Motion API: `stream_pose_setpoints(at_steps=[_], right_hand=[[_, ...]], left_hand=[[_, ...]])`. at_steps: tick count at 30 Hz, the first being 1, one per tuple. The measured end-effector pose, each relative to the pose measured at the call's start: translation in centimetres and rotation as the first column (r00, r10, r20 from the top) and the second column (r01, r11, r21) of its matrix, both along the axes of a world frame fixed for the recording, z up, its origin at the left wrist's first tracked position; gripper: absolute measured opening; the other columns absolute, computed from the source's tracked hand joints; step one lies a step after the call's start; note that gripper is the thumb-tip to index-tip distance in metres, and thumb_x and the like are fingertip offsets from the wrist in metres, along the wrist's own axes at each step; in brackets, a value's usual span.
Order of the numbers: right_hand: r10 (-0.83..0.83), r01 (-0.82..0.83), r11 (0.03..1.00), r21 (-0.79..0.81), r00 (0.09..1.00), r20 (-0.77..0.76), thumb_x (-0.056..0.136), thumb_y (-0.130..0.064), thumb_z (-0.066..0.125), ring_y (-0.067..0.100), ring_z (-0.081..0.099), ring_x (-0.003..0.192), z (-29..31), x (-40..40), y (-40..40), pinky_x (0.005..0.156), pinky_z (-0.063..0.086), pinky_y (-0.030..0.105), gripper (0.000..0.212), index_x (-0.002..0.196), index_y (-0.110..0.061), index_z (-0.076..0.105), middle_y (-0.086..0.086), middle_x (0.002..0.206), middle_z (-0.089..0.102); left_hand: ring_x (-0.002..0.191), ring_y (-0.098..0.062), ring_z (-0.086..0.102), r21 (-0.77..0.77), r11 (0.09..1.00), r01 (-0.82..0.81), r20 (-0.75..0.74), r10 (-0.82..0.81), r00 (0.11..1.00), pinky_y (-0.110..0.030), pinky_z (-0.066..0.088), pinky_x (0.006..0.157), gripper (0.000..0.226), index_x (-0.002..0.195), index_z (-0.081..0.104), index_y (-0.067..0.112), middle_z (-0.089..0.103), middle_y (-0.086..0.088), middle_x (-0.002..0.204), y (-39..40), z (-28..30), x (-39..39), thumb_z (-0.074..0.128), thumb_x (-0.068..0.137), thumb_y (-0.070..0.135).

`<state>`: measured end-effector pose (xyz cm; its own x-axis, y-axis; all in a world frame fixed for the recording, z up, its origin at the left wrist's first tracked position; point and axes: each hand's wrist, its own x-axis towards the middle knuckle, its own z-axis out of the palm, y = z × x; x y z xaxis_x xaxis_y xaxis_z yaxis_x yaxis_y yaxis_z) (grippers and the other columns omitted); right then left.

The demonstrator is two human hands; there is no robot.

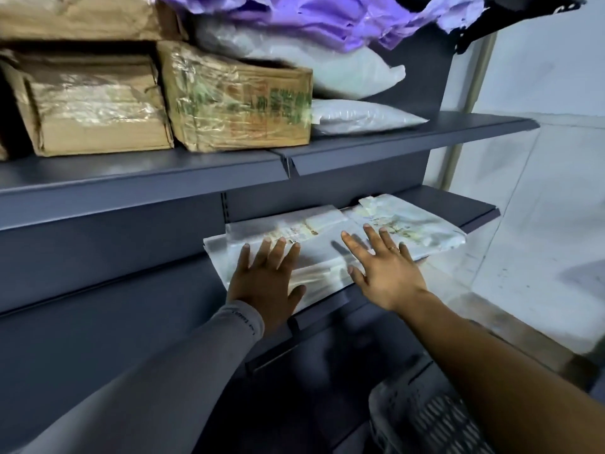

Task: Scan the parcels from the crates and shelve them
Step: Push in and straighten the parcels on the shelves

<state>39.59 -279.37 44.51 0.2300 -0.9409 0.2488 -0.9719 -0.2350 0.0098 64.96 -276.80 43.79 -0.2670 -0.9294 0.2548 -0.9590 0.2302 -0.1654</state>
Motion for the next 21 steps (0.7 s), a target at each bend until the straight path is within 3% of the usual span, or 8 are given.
stream_pose_setpoints(at_steps=[7, 12, 15, 21], right_hand=[[0.070, -0.066, 0.997, 0.047, 0.994, -0.089, 0.094, -0.063, 0.052, 0.032, -0.029, 0.155, -1.5, 2.6, -3.9, 0.121, -0.012, 0.069, 0.093, 0.157, -0.054, -0.017, -0.002, 0.170, -0.028], [0.090, -0.071, 0.983, 0.171, 0.991, -0.103, 0.088, -0.066, 0.060, 0.032, -0.034, 0.152, -0.7, 4.5, -7.2, 0.119, -0.012, 0.072, 0.107, 0.155, -0.054, -0.022, -0.004, 0.166, -0.036], [0.106, -0.080, 0.971, 0.224, 0.989, -0.106, 0.092, -0.064, 0.054, 0.029, -0.028, 0.156, -2.6, 5.2, -8.0, 0.118, -0.009, 0.074, 0.096, 0.158, -0.054, -0.016, -0.005, 0.171, -0.025], [0.068, -0.059, 0.993, 0.106, 0.994, -0.080, 0.094, -0.062, 0.045, 0.028, -0.007, 0.161, -5.0, 5.5, -7.9, 0.120, -0.001, 0.073, 0.085, 0.159, -0.055, -0.008, -0.005, 0.175, -0.003]], left_hand=[[0.159, -0.024, -0.019, 0.094, 0.992, -0.083, -0.113, 0.093, 0.989, -0.063, -0.011, 0.123, 0.092, 0.161, -0.022, 0.037, -0.018, 0.005, 0.173, -3.8, -2.4, 0.3, 0.023, 0.094, 0.082], [0.158, -0.027, -0.021, 0.111, 0.992, -0.057, -0.194, 0.078, 0.978, -0.068, -0.010, 0.121, 0.101, 0.157, -0.023, 0.049, -0.021, 0.006, 0.172, -6.7, -3.0, 0.1, 0.024, 0.081, 0.095], [0.160, -0.026, -0.009, 0.085, 0.996, -0.014, -0.246, 0.035, 0.969, -0.067, -0.004, 0.122, 0.090, 0.159, -0.014, 0.051, -0.005, 0.008, 0.174, -7.1, -4.5, -0.1, 0.022, 0.086, 0.090], [0.161, -0.025, -0.001, 0.088, 0.995, -0.054, -0.189, 0.070, 0.979, -0.065, -0.002, 0.122, 0.088, 0.164, 0.002, 0.041, 0.006, 0.006, 0.174, -7.3, -6.0, -0.1, 0.007, 0.090, 0.087]])
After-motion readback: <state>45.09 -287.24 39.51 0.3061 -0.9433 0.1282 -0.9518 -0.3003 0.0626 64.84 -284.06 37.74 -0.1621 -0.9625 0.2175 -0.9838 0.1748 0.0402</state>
